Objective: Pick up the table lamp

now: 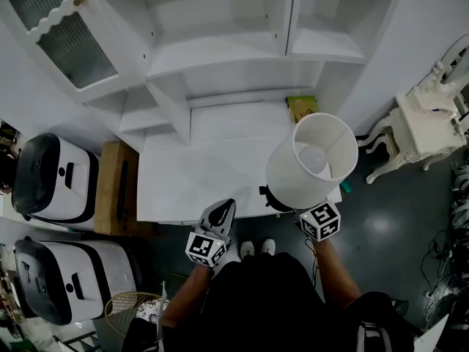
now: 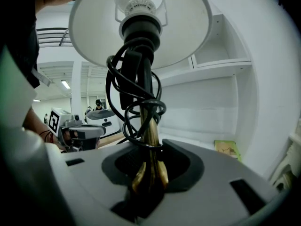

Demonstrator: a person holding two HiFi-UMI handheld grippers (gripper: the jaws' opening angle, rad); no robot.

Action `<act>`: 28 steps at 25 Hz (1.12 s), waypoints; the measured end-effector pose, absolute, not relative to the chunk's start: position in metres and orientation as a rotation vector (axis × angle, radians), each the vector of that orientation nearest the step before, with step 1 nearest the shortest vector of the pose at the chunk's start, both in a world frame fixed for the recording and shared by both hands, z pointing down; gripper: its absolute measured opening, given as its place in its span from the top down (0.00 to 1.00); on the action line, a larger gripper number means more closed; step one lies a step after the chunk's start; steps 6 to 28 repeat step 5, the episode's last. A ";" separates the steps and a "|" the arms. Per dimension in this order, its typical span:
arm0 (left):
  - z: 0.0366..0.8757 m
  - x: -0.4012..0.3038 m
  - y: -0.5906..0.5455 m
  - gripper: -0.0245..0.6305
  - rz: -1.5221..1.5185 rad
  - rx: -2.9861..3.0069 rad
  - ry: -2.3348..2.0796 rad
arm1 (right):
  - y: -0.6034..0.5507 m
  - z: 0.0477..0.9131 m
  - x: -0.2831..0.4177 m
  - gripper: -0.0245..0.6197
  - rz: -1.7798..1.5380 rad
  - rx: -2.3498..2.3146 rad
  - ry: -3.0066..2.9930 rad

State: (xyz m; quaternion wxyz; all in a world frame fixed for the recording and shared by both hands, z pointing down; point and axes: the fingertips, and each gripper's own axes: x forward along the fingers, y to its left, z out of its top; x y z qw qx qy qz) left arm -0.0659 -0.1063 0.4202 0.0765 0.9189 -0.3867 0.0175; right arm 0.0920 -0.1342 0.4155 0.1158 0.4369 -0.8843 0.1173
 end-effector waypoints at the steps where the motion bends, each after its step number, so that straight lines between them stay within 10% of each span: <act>1: 0.420 -0.066 -0.107 0.93 0.051 2.756 -1.155 | -0.134 0.416 0.093 0.76 0.342 1.279 -2.587; 28: 0.420 -0.064 -0.107 0.93 0.034 2.776 -1.132 | -0.130 0.420 0.095 0.76 0.347 1.274 -2.582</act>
